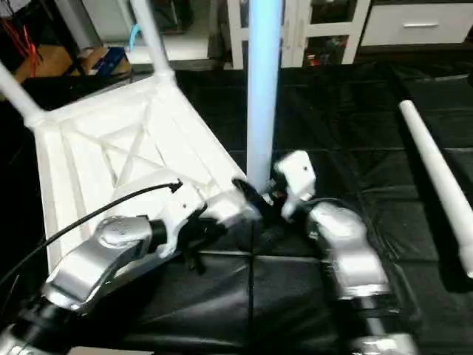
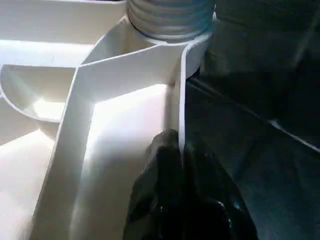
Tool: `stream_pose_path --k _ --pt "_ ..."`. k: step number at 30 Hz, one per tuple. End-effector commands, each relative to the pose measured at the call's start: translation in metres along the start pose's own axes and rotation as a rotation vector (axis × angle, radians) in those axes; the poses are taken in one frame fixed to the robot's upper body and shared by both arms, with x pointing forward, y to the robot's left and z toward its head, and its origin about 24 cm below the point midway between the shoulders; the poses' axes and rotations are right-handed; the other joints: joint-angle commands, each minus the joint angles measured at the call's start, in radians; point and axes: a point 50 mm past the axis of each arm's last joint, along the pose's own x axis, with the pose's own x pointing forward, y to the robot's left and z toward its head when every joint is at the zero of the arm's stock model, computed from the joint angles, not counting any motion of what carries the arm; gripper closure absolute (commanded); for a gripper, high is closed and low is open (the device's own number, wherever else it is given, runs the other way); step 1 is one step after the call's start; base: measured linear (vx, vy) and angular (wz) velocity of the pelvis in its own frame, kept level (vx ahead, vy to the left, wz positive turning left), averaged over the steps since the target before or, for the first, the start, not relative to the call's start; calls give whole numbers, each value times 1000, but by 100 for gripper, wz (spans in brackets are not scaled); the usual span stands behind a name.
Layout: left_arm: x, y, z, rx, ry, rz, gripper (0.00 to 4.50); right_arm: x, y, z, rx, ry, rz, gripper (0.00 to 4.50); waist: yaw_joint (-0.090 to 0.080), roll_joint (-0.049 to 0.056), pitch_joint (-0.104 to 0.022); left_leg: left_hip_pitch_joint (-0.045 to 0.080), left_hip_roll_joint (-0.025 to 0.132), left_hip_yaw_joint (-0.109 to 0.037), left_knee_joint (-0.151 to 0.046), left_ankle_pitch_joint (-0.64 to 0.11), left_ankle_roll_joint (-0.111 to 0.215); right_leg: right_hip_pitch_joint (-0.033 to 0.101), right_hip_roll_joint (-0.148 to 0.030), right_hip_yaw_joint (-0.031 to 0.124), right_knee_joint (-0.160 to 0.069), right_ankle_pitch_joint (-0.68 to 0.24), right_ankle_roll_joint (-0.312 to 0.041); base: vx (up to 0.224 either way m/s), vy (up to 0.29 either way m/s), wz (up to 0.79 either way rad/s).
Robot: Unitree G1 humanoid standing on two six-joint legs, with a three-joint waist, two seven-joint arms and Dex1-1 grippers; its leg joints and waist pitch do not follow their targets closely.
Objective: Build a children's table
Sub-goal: Rotate leg to tighten
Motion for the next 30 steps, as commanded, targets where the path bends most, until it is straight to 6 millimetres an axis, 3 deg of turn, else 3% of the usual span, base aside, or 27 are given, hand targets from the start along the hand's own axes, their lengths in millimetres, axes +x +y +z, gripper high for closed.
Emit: stream_pose_path --k 1,4,7,9,11,15,16,18,19,21,22,25,30 --pt "-2 -14 -23 -57 90 -130 450 -13 0 -5 -16 47 99 58 4 -23 -64 18 56 -19 -45 -16 210 49 -43 25 -39 7 -282 0 0 0" --pt "-8 -16 -24 -55 97 -173 450 -23 -1 -7 -24 84 180 58 6 -24 -59 17 60 -22 -49 -51 206 50 -45 25 -42 -48 -283 0 0 0" --pt "-11 -18 -25 -50 100 -197 450 -29 0 -8 -10 105 246 58 5 -26 -48 23 63 -21 -62 -173 148 45 -45 29 -58 -197 -264 0 0 0" --pt "-11 -18 -25 -49 99 -200 450 -30 1 -9 -6 109 259 58 1 -26 -45 26 63 -21 -68 -231 111 42 -44 30 -63 -252 -251 0 0 0" --pt "-11 -19 -24 -49 98 -204 450 -29 2 -10 1 112 270 58 0 -32 -46 26 63 -22 -71 -240 92 43 -45 33 -64 -259 -240 0 0 0" --pt "-10 -23 -23 -53 93 -219 450 -28 6 -14 24 126 312 58 0 -33 -54 24 62 -19 -63 -168 115 46 -46 34 -55 -175 -254 0 0 0" --pt "-10 -24 -24 -54 93 -223 450 -27 7 -15 25 131 317 74 1 -43 -57 21 61 -19 -60 -138 129 48 -47 34 -51 -147 -261 0 0 0" --pt "-9 -25 -24 -55 93 -228 450 -27 7 -16 30 136 325 84 4 -45 -58 22 61 -17 -57 -119 147 46 -48 34 -50 -133 -266 0 0 0" --pt "-9 -26 -24 -55 92 -229 450 -27 7 -17 45 149 345 95 2 -60 -59 21 61 -15 -56 -107 157 47 -47 34 -51 -123 -267 0 0 0" --pt "-8 -26 -24 -55 92 -230 450 -27 7 -18 53 155 354 101 6 -55 -58 21 61 -16 -55 -96 164 46 -48 33 -48 -127 -271 0 0 0" --pt "-8 -26 -23 -56 90 -229 450 -27 7 -19 56 173 372 115 6 -61 -58 22 63 -15 -55 -100 162 45 -47 33 -49 -133 -272 0 0 0" --pt "-8 -27 -23 -58 88 -228 450 -27 7 -20 57 184 384 136 8 -67 -57 23 64 -16 -57 -105 156 46 -48 34 -48 -134 -273 0 0 0" --pt "-8 -28 -23 -64 86 -223 450 -26 3 -20 69 173 350 170 6 -69 -56 23 64 -14 -57 -120 144 46 -48 35 -50 -144 -274 0 0 0"
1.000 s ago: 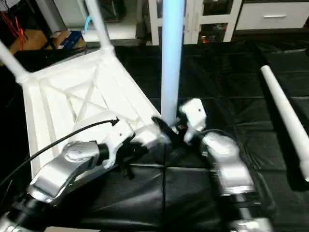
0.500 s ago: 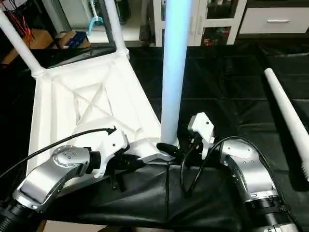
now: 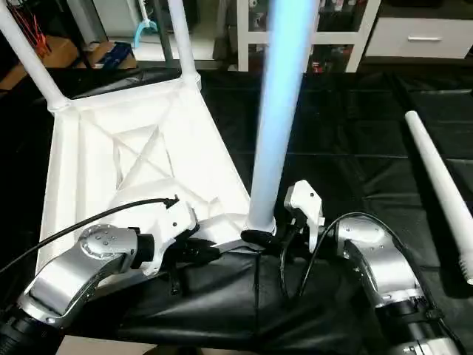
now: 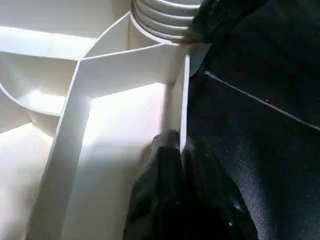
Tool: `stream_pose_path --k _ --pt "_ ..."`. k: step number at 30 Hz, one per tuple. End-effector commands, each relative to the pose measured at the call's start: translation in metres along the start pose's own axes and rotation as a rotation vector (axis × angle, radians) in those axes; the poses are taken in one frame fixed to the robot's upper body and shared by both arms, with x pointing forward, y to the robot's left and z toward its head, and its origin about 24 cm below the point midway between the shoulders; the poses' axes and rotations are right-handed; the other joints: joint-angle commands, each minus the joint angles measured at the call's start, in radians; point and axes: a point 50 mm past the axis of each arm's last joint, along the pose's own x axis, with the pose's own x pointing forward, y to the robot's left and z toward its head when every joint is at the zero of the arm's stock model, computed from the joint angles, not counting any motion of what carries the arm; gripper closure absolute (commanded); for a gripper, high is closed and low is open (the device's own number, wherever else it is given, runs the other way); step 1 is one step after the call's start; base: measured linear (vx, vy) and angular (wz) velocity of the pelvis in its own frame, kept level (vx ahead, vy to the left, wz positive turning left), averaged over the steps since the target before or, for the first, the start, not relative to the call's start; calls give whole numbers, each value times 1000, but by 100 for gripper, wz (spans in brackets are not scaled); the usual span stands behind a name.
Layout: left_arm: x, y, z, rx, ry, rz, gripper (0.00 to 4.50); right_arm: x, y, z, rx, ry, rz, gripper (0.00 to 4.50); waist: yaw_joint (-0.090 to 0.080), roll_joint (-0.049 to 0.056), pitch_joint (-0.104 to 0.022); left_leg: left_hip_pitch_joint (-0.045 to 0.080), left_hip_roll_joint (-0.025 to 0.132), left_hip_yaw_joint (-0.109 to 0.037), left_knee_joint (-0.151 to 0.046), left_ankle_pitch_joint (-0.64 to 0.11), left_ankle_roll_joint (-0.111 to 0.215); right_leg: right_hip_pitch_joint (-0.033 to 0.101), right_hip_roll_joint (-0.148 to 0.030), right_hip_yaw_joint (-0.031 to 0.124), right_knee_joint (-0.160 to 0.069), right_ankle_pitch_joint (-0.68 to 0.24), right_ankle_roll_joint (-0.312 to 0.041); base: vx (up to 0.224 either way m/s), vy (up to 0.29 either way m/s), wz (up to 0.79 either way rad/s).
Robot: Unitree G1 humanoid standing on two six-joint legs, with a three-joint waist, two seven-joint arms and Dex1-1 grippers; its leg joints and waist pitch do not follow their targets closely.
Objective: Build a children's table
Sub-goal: Rotate leg to tighten
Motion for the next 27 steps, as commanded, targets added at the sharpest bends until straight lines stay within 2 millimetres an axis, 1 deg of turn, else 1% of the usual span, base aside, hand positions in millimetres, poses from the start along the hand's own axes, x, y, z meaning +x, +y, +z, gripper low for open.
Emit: stream_pose_path --k 1,2,3,4,5,6,7,8,9,10,11,12,13,14,15,16,17,18,19,20,21,22,23,24,25,26,27 --pt "10 -16 -12 -59 31 -98 450 1 -3 1 5 -7 -22 172 0 -24 -59 19 61 -25 -68 -123 141 39 -45 28 -52 -145 -270 0 0 0" --pt "9 -15 -12 -59 32 -99 450 1 -4 1 12 -14 -42 174 1 -21 -59 20 61 -25 -68 -124 140 39 -45 28 -52 -142 -271 0 0 0" --pt "9 -15 -12 -59 32 -99 450 1 -4 0 18 -18 -54 174 0 -22 -58 20 61 -25 -69 -129 138 39 -45 28 -52 -141 -273 0 0 0" --pt "10 -14 -12 -60 34 -91 450 2 -6 -2 44 -30 -111 175 0 -11 -58 20 61 -26 -69 -135 133 38 -45 28 -51 -143 -275 0 0 0" --pt "10 -13 -12 -61 35 -86 450 3 -7 -3 55 -32 -134 175 -2 -15 -58 20 60 -24 -69 -137 131 38 -43 27 -54 -141 -273 0 0 0" --pt "11 -13 -12 -62 36 -81 450 3 -7 -5 64 -33 -152 175 -4 -17 -56 18 60 -25 -72 -146 122 39 -43 27 -54 -148 -273 0 0 0" --pt "13 -10 -11 -70 34 -54 450 5 -8 -7 86 -40 -208 175 -9 -15 -52 15 59 -25 -75 -171 109 40 -43 26 -58 -177 -265 0 0 0" --pt "14 -8 -11 -77 32 -36 450 7 -9 -9 100 -43 -244 175 -9 -15 -52 16 60 -26 -76 -188 99 40 -44 26 -59 -199 -259 0 0 0" --pt "16 -5 -10 -85 32 0 450 10 -10 -11 128 -55 -296 175 -10 -14 -51 19 59 -27 -79 -223 80 38 -44 26 -64 -244 -248 0 0 0" --pt "18 -1 -9 -92 31 35 450 13 -11 -12 154 -64 -342 176 -13 -16 -48 19 58 -25 -79 -235 73 36 -44 27 -68 -265 -239 0 0 0" --pt "21 4 -7 -101 27 81 450 16 -11 -14 179 -74 -397 176 -18 -10 -43 19 58 -26 -83 -273 52 29 -43 28 -73 -318 -224 0 0 0" --pt "23 7 -6 -109 23 121 450 19 -12 -15 200 -82 -445 176 -20 -14 -44 21 57 -29 -86 -298 27 30 -42 27 -75 -358 -205 0 0 0" --pt "27 13 -3 -124 15 178 450 24 -13 -16 239 -98 -513 176 -25 -13 -40 22 56 -29 -89 -331 12 24 -42 27 -80 -398 -188 0 0 0" --pt "28 15 -2 -128 13 199 450 26 -13 -16 250 -102 -536 176 -25 -14 -40 26 57 -31 -90 -347 3 22 -42 27 -83 -416 -179 0 0 0" --pt "31 18 0 -135 8 231 450 30 -13 -16 268 -108 -572 176 -28 -15 -39 24 54 -33 -92 -368 -6 21 -42 27 -85 -441 -164 0 0 0" --pt "39 25 5 -143 -4 311 450 41 -11 -16 315 -130 -664 176 -30 -13 -35 28 53 -33 -93 -398 -15 13 -42 27 -92 -483 -146 0 0 0" --pt "39 25 5 -143 -4 311 450 41 -11 -16 315 -130 -664 176 -31 -14 -34 29 52 -34 -93 -409 -21 11 -42 27 -94 -503 -136 0 0 0" --pt "44 28 10 -152 -22 345 450 50 -9 -16 333 -139 -710 176 -32 -10 -34 30 51 -37 -94 -422 -29 8 -44 27 -98 -531 -120 0 0 0" --pt "47 30 13 -155 -33 368 450 57 -8 -15 343 -144 -738 176 -33 -12 -32 30 49 -38 -96 -440 -34 5 -44 25 -103 -566 -101 0 0 0" --pt "50 31 16 -150 -40 388 450 64 -6 -13 331 -142 -760 176 -33 -11 -31 31 49 -40 -97 -454 -38 2 -44 25 -105 -586 -92 0 0 0" --pt "52 31 18 -148 -43 398 450 69 -6 -9 304 -141 -762 176 -34 -14 -31 33 47 -42 -98 -476 -39 1 -45 22 -110 -619 -73 0 0 0" --pt "54 31 20 -143 -46 402 450 71 -7 -4 291 -152 -774 176 -33 -13 -30 34 47 -43 -98 -485 -39 -1 -44 22 -112 -633 -65 0 0 0" --pt "54 31 21 -143 -48 401 450 71 -9 -3 303 -160 -788 176 -35 -12 -31 37 47 -45 -99 -495 -40 -2 -44 21 -113 -633 -58 0 0 0" --pt "53 31 20 -140 -47 396 450 71 -9 0 276 -164 -766 176 -35 -10 -32 30 47 -47 -104 -485 -35 5 -45 19 -111 -610 -58 0 0 0" --pt "53 31 20 -138 -45 393 450 72 -9 2 254 -164 -748 176 -35 -10 -34 24 49 -46 -107 -456 -27 11 -45 19 -111 -565 -62 0 0 0" --pt "52 31 19 -136 -43 393 450 72 -9 3 239 -166 -741 176 -33 -8 -36 25 51 -44 -108 -441 -23 11 -46 21 -110 -539 -68 0 0 0" --pt "52 31 18 -135 -41 393 450 72 -9 4 233 -169 -739 176 -32 -6 -35 24 52 -41 -109 -423 -18 9 -44 23 -109 -494 -83 0 0 0"
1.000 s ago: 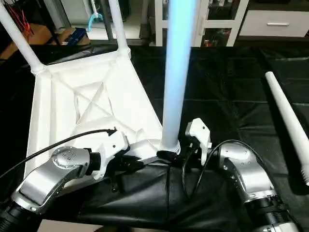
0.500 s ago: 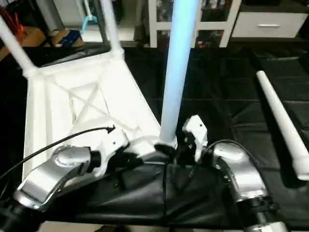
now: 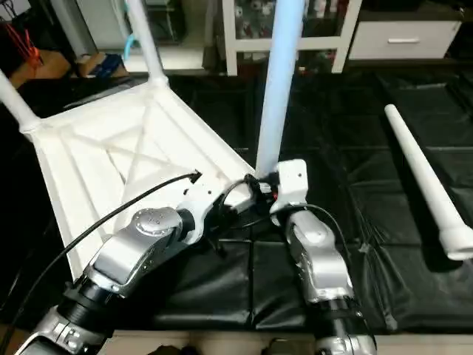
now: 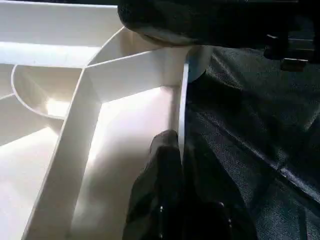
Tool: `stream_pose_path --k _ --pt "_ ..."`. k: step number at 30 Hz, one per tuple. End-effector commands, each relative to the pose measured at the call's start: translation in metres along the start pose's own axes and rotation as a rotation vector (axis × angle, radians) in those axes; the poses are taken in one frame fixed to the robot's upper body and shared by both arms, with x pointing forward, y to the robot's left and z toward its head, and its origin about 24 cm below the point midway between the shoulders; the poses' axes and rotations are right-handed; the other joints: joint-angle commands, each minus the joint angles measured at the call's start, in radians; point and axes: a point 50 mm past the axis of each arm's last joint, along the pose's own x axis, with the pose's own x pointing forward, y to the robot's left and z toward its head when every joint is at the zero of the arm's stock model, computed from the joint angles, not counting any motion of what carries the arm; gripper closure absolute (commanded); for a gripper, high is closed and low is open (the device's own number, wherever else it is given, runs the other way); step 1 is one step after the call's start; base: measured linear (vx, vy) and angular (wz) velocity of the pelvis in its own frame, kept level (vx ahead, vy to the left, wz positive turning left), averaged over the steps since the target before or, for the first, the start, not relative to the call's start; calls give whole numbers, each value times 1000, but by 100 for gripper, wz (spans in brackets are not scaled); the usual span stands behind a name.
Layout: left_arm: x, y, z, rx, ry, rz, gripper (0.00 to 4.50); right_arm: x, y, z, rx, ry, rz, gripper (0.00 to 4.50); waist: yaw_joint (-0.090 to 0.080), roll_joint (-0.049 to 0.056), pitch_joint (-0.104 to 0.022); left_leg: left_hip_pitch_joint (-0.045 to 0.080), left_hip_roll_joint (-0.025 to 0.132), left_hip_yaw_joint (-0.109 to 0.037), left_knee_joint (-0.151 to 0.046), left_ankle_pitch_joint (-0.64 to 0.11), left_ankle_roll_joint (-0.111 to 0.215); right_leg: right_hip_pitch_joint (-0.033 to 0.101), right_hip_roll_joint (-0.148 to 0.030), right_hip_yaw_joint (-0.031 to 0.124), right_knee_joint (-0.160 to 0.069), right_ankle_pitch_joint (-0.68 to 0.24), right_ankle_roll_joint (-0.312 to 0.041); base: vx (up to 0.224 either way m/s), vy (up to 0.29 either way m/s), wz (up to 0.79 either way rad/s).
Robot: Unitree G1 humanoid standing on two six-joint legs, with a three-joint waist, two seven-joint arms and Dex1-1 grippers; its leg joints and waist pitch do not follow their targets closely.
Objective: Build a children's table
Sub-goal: Rotate leg to tighten
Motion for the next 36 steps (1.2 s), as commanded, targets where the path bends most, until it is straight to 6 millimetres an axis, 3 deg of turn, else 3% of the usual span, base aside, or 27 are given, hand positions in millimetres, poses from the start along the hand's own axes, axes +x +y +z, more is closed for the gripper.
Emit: stream_pose_path --k 1,2,5,7,10,13,14,17,21,22,24,26,30,33,34,36 --pt "-1 4 -16 -34 28 46 450 1 16 0 19 -16 111 141 -2 -23 -40 20 55 -42 -94 -417 -7 11 -44 23 -81 -473 -100 0 0 0" --pt "-1 5 -17 -29 29 45 450 1 18 3 25 -38 137 106 0 -22 -41 19 56 -40 -93 -400 -1 13 -45 25 -77 -444 -115 0 0 0" --pt "-6 4 -19 0 24 12 450 -5 21 14 -17 -90 225 100 3 -21 -45 17 58 -34 -91 -360 18 19 -46 27 -71 -375 -145 0 0 0" --pt "-8 3 -20 11 25 -7 450 -6 19 17 -20 -94 239 62 4 -23 -48 12 58 -32 -88 -316 35 26 -47 28 -65 -332 -157 0 0 0" --pt "-15 1 -24 24 42 -66 450 -10 13 20 -33 -82 289 41 6 -23 -51 9 57 -29 -79 -260 68 31 -52 30 -60 -319 -182 0 0 0" --pt "-32 -5 -34 43 81 -193 450 -21 1 24 -99 -50 430 41 7 -19 -53 8 60 -28 -77 -228 84 31 -49 26 -55 -300 -193 0 0 0" --pt "-37 -6 -38 46 94 -230 450 -25 -3 24 -122 -40 471 41 10 -12 -55 17 62 -24 -72 -216 86 26 -46 26 -56 -272 -203 0 0 0" --pt "-51 -9 -48 45 123 -319 450 -36 -16 26 -169 -13 562 41 15 -12 -62 15 64 -23 -64 -131 116 36 -44 22 -37 -146 -246 61 -21 4" --pt "-61 -7 -53 29 132 -356 450 -48 -27 27 -204 26 672 41 27 -16 -72 19 60 -18 -45 2 179 36 -37 22 -13 52 -298 48 4 0" --pt "-62 -6 -52 28 133 -358 450 -51 -28 26 -210 40 697 41 35 -16 -74 18 59 -19 -39 39 208 39 -40 23 -5 97 -309 0 0 0" --pt "-63 -6 -52 28 133 -359 450 -52 -29 25 -212 47 713 41 39 -17 -72 17 61 -19 -39 24 217 40 -41 22 -6 63 -310 0 0 0" --pt "-64 -5 -51 32 134 -365 450 -54 -29 22 -220 66 744 41 42 -16 -69 19 64 -19 -43 -20 200 40 -42 22 -12 -15 -303 0 0 0" --pt "-64 -5 -50 38 132 -376 450 -54 -30 18 -218 75 763 66 40 -15 -58 27 66 -19 -57 -183 111 35 -42 24 -31 -209 -273 0 0 0" --pt "-63 -6 -49 41 128 -380 450 -53 -30 15 -214 81 768 78 37 -15 -60 27 66 -21 -60 -199 84 35 -41 26 -32 -212 -260 0 0 0" --pt "-63 -6 -49 41 127 -382 450 -53 -30 14 -214 84 769 102 36 -15 -62 27 65 -21 -59 -192 83 35 -40 27 -31 -197 -262 0 0 0" --pt "-62 -6 -48 42 125 -385 450 -54 -30 13 -214 90 773 102 34 -15 -63 25 64 -21 -58 -183 87 37 -40 26 -29 -182 -265 0 0 0"
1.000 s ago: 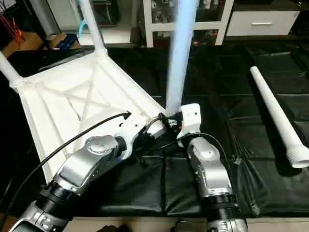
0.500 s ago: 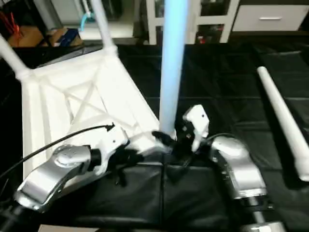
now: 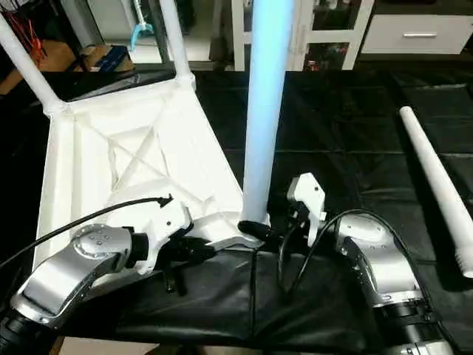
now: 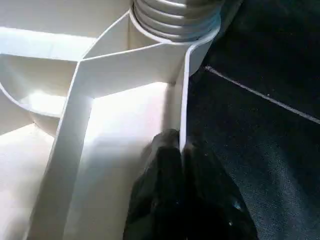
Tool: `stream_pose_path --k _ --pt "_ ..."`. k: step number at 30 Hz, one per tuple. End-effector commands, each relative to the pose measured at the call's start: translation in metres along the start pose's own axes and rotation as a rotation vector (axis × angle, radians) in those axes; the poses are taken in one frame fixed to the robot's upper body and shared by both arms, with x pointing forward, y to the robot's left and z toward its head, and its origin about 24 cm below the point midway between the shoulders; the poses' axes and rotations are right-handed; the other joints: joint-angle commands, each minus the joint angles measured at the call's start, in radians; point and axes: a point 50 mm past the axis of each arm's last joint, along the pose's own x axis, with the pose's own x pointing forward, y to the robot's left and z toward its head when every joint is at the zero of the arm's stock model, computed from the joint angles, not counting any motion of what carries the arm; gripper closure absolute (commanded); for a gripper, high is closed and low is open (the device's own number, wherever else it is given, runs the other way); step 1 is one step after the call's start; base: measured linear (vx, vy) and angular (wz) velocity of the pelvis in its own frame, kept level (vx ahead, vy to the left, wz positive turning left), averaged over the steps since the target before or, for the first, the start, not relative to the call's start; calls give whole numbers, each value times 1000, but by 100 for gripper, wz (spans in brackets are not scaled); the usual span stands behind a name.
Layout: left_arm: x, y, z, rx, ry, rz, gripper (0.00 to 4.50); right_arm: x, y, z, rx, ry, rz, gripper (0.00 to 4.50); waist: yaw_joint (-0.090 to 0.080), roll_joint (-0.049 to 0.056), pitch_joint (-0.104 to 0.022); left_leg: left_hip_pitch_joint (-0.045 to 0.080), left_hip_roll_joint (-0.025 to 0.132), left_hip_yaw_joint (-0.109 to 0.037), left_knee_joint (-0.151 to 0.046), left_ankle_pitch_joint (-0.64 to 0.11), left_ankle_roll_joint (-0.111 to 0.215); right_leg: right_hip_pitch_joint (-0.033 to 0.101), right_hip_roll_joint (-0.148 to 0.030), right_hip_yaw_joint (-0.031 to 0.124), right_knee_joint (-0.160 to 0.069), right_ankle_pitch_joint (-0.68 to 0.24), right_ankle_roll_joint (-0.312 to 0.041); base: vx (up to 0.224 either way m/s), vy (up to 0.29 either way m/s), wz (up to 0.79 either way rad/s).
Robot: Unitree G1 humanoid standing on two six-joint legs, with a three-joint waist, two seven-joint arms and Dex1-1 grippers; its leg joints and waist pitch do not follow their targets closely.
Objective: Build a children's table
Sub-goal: Rotate leg to tighten
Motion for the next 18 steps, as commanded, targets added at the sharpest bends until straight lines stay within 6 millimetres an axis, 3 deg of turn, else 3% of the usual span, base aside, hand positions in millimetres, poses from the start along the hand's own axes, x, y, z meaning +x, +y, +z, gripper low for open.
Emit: stream_pose_path --k 1,4,11,14,18 --pt "6 -8 -14 -57 52 -71 450 -1 1 -4 6 11 3 108 -1 -19 -64 20 52 -26 -73 -160 99 40 -43 27 -54 -162 -252 0 0 0" --pt "6 -8 -14 -56 52 -72 450 -2 1 -5 7 13 2 135 -2 -20 -66 18 51 -25 -69 -139 118 41 -45 26 -52 -145 -259 0 0 0" --pt "9 -8 -12 -63 45 -57 450 -1 -9 -9 26 2 -117 184 -5 -18 -65 19 51 -26 -70 -161 117 40 -44 25 -55 -168 -259 0 0 0" --pt "11 -5 -12 -72 42 -29 450 2 -12 -12 44 -2 -184 212 -11 -19 -60 15 50 -28 -74 -190 99 40 -44 24 -59 -215 -246 0 0 0" --pt "16 -1 -9 -81 35 28 450 7 -15 -16 65 3 -275 218 -18 -21 -56 17 50 -30 -79 -239 68 37 -45 24 -68 -306 -216 0 0 0"
